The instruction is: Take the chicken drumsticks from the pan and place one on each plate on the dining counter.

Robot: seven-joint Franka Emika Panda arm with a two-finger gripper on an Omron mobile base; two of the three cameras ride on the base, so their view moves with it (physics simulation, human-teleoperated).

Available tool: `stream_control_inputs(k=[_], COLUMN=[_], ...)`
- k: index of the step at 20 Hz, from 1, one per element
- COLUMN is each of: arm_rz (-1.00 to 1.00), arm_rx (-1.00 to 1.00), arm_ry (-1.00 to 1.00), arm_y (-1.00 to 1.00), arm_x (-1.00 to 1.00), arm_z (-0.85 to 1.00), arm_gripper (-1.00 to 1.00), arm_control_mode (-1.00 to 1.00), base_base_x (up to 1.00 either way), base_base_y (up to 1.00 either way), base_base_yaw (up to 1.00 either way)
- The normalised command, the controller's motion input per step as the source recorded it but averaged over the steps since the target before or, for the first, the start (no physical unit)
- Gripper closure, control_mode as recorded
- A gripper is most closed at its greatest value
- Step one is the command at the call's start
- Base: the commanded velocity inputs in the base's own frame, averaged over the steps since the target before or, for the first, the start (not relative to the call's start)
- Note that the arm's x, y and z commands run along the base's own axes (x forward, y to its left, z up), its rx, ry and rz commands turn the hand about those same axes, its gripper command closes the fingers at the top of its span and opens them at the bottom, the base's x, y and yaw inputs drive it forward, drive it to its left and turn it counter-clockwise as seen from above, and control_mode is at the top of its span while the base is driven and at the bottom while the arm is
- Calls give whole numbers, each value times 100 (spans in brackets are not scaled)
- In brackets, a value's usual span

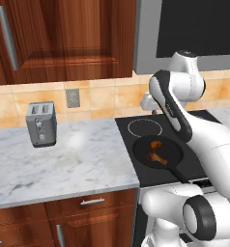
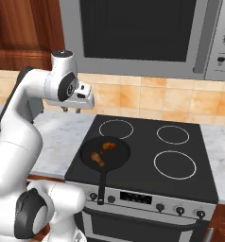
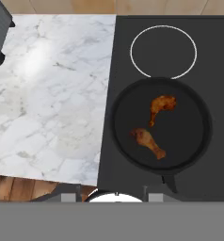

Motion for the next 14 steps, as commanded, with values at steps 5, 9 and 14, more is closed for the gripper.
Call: stream_control_inputs(k=[5, 9, 14], arm_rz=[-5, -13, -19], arm_rx=[0, 0, 0], arm_ry=[0, 4, 16], arm_y=[-3, -23, -26], arm_x=[4, 12, 21], arm_z=[-14, -44, -48], arm_gripper=[-100, -100, -100], arm_control_mode=[-100, -100, -100], base_base_x=[0, 0, 0], base_base_y=[0, 0, 0], base_base_yaw=[0, 0, 0])
